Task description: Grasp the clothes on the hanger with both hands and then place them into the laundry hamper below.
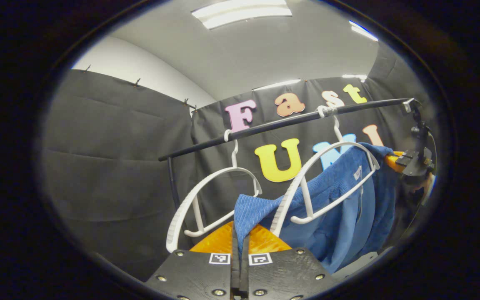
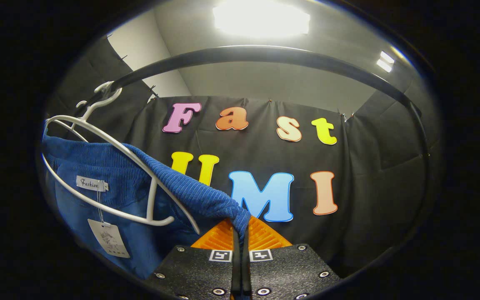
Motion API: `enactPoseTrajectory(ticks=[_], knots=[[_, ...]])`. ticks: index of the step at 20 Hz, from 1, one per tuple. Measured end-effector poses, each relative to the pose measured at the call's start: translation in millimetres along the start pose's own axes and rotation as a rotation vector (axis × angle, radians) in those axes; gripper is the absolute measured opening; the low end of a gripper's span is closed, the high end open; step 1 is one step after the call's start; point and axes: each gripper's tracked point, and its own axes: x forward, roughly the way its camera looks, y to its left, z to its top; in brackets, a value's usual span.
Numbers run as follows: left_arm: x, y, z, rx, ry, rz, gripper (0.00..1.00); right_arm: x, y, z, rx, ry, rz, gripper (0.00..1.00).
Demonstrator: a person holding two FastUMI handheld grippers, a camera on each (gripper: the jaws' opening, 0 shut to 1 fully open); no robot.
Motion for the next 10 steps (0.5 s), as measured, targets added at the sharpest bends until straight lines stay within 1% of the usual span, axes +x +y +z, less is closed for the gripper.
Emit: enactPoseTrajectory(ticks=[2,5,7,8,10], knots=[[2,1,12,-0.014,-0.025,0.003,0.0,7,-6,19,0.048,-0.04,-0.021,0.0],[8,2,27,-0.027,-0.053,0.02,0.0,27,-2,30,0.089,-0.054,-0.027,0.0],[6,2,34,-0.029,-0.072,0.025,0.0,33,5,32,0.091,-0.063,-0.026,0.0],[1,4,36,-0.029,-0.078,0.025,0.02,31,7,32,0.089,-0.061,-0.026,0.0],[-2,5,37,-0.023,-0.079,0.03,0.0,31,13,26,0.08,-0.043,-0.022,0.01]])
